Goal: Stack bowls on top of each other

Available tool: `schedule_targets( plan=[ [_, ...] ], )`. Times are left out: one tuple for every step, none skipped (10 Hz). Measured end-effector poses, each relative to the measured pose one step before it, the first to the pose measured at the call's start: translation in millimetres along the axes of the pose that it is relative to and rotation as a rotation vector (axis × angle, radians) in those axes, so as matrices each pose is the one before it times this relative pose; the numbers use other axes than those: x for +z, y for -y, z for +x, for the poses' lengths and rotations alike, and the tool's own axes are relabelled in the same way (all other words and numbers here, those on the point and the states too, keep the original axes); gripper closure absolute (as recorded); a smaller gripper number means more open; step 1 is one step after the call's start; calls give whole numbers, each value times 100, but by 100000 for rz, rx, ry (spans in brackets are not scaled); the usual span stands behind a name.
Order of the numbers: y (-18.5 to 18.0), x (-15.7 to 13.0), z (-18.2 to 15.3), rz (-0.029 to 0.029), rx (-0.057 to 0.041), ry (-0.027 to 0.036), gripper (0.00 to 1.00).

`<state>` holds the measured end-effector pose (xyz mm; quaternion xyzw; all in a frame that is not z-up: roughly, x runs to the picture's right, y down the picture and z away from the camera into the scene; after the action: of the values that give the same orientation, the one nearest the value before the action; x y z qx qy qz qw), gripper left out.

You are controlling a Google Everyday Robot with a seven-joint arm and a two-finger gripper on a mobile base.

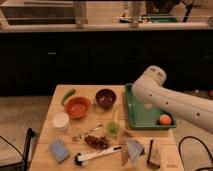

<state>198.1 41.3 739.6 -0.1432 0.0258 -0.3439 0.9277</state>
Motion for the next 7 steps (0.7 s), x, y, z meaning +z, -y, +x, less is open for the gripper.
schedule_targets(
  plan=[
    [52, 5, 104, 337, -139, -88, 56],
    [234, 32, 41, 871, -765, -382, 68],
    [198, 73, 6, 742, -899, 14, 73],
    [301, 215, 147, 1109, -956, 9, 74],
    [200, 101, 165, 904, -436, -307, 69],
    [146, 75, 186, 785, -339, -371, 62],
    [157, 74, 111, 857, -453, -118, 54]
  ],
)
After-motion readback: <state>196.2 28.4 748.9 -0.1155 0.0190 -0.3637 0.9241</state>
